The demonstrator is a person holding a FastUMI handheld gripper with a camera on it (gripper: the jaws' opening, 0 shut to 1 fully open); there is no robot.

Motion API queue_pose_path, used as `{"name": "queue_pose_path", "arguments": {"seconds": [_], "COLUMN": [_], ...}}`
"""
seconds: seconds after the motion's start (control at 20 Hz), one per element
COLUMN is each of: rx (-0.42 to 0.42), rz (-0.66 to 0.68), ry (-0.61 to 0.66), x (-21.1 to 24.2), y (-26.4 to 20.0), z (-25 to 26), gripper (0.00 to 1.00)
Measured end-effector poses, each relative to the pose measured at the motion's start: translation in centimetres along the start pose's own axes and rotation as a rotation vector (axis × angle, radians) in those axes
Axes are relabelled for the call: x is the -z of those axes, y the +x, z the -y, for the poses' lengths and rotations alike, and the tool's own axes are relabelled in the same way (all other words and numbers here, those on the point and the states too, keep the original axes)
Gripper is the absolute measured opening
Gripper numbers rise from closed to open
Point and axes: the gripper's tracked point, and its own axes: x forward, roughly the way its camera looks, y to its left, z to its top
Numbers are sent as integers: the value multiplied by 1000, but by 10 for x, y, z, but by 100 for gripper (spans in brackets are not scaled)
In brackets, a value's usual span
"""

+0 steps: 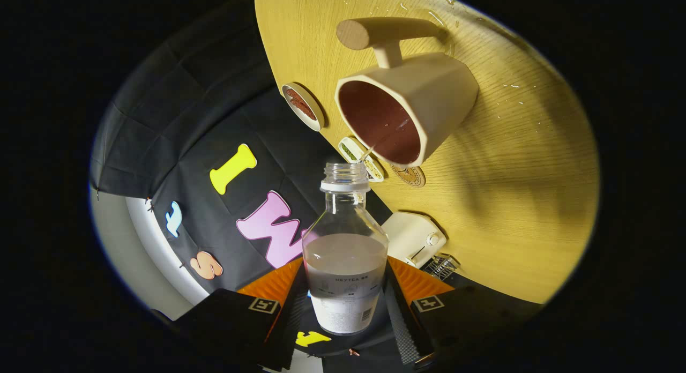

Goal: Take the bottle from table, then pour the juice into the cup, finally place the bottle on the coaster

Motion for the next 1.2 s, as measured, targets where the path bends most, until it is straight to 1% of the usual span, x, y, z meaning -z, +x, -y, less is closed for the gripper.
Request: {"name": "queue_pose_path", "arguments": {"seconds": [0.25, 0.55, 0.85, 1.2], "rx": [-20, -15, -12, -6], "rz": [8, 6, 20, 19], "ry": [61, 115, 137, 123], "x": [0, -6, -13, -10], "y": [-1, -2, -3, -2], "z": [-8, -13, -17, -19], "gripper": [75, 76, 76, 76]}}
